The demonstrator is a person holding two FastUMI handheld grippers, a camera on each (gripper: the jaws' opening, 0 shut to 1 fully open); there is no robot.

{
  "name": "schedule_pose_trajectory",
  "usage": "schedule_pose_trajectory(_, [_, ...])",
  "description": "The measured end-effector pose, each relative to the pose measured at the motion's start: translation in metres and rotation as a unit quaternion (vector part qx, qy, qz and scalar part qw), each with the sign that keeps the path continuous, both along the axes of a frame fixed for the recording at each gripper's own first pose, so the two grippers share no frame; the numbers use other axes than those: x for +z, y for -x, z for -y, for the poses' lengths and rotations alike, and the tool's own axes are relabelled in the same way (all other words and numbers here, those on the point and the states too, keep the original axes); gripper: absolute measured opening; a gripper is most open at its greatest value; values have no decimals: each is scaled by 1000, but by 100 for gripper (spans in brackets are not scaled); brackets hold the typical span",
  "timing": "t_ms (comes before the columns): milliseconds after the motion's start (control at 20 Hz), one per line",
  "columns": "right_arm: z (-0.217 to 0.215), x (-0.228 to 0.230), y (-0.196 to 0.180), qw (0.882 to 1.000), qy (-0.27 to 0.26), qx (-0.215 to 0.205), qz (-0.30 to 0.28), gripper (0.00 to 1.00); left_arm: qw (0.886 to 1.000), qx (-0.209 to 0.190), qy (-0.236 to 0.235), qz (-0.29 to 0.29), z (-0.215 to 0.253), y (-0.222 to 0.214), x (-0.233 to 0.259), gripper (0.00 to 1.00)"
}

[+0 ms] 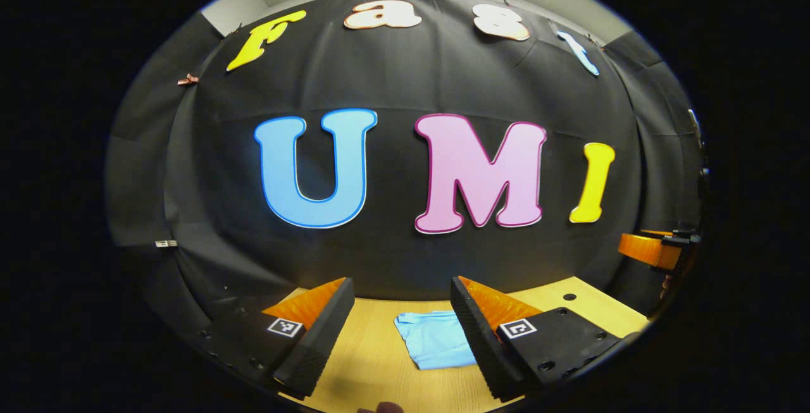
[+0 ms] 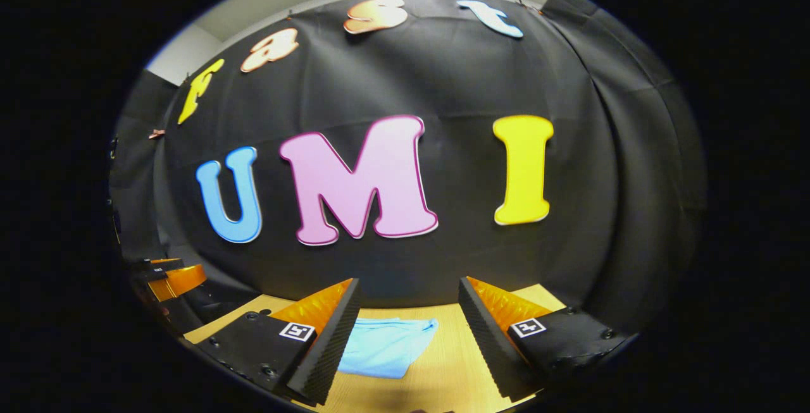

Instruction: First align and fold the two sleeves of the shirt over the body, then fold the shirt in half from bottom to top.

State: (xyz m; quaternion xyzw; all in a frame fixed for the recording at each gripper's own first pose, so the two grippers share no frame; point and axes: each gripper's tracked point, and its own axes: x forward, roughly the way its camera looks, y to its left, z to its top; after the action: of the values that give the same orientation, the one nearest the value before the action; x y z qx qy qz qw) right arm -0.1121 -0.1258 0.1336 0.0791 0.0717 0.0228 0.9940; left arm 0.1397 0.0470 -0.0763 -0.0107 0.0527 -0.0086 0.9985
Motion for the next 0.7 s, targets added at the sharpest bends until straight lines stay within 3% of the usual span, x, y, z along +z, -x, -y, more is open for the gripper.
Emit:
schedule_pose_trajectory(50, [-3, 14, 14, 1000, 7, 6, 9, 96, 1000, -7, -2, 4, 4, 17, 5, 98])
schedule_pose_trajectory(250, [-10, 51, 73, 999, 17, 21, 31, 96, 999, -36, -12, 7, 20, 80, 12, 97])
schedule_pose_trajectory(400, [-12, 64, 109, 997, 57, 26, 45, 96, 999, -46, -15, 10, 25, 111, 16, 96])
schedule_pose_trajectory(600, [-28, 67, 139, 998, 38, 36, 37, 100, 999, -44, -16, 15, 25, 134, 18, 95])
schedule_pose_trajectory(700, [-30, 69, 143, 998, 38, 36, 39, 96, 999, -45, -13, 19, 29, 140, 21, 95])
